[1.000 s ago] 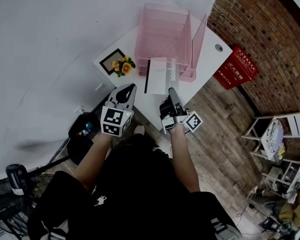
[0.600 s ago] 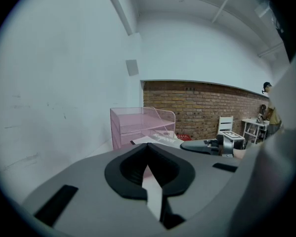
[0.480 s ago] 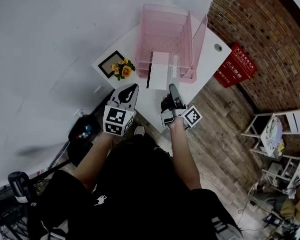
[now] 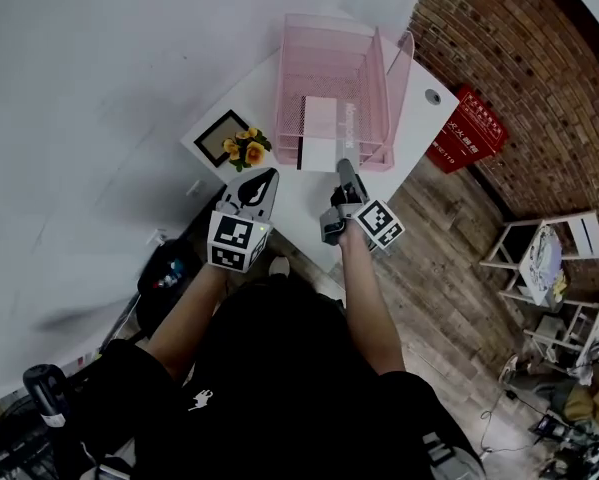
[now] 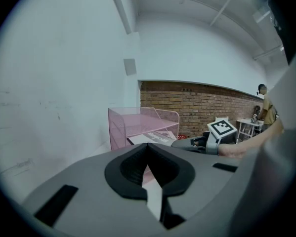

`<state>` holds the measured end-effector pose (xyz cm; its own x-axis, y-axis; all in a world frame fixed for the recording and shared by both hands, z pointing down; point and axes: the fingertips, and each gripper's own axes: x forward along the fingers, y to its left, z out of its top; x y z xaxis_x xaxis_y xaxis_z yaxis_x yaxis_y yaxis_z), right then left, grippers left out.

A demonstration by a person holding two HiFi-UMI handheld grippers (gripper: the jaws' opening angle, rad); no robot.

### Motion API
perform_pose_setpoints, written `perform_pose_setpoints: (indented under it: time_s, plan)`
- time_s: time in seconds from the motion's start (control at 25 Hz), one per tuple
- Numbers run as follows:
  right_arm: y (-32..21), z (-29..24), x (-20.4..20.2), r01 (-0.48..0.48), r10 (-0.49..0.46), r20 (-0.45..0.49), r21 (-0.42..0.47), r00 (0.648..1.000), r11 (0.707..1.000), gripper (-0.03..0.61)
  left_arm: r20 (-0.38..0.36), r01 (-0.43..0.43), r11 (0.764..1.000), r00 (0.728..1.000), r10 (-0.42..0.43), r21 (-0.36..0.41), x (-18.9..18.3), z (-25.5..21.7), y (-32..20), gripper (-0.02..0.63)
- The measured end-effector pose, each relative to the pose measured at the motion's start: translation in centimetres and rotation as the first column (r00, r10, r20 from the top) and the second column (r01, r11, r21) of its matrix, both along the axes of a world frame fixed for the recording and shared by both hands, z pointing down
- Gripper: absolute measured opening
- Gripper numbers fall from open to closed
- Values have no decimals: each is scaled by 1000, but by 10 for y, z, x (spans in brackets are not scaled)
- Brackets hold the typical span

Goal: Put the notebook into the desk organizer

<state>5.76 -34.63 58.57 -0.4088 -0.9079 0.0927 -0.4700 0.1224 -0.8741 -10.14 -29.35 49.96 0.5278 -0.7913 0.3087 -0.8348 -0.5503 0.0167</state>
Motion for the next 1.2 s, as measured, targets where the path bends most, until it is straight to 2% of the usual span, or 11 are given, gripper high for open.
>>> perform_pose_setpoints:
  time_s: [0.2, 0.32, 0.48, 0.72, 0.76, 0.8, 0.84, 1.0, 1.2]
  plan:
    - [-5, -4, -1, -19, 20, -107, 8, 994, 1000, 63, -15, -33, 999, 999, 33, 8, 1, 3, -7, 3]
    - [-4, -6, 4, -1, 8, -217, 29, 976, 1000, 115, -21, -24, 1000, 999, 24, 0, 2, 9, -9, 4]
    - [2, -10, -4, 95, -74, -334, 45, 940, 995, 239, -28, -5, 1000, 1000, 5, -14, 3, 16, -7, 5]
    - [11, 7, -20, 254, -229, -516, -22, 826, 967, 277, -40, 10, 1000, 999, -11, -23, 18, 18, -10, 5]
    - [13, 11, -18, 262, -238, -533, -31, 812, 965, 279, -42, 8, 1000, 999, -9, -23, 21, 17, -10, 32]
    - [16, 13, -16, 265, -241, -551, -38, 799, 964, 279, -46, 7, 1000, 999, -8, -24, 24, 17, -11, 74]
    - [18, 15, -13, 262, -239, -568, -42, 787, 964, 279, -49, 8, 1000, 999, -10, -26, 27, 16, -11, 83]
    - [28, 10, -9, 244, -202, -638, -24, 743, 970, 279, -51, 16, 1000, 999, -17, -27, 29, 16, -10, 84]
    - [37, 6, -15, 215, -155, -770, -23, 620, 976, 278, -55, 7, 1000, 998, -8, -17, 32, 14, -13, 83]
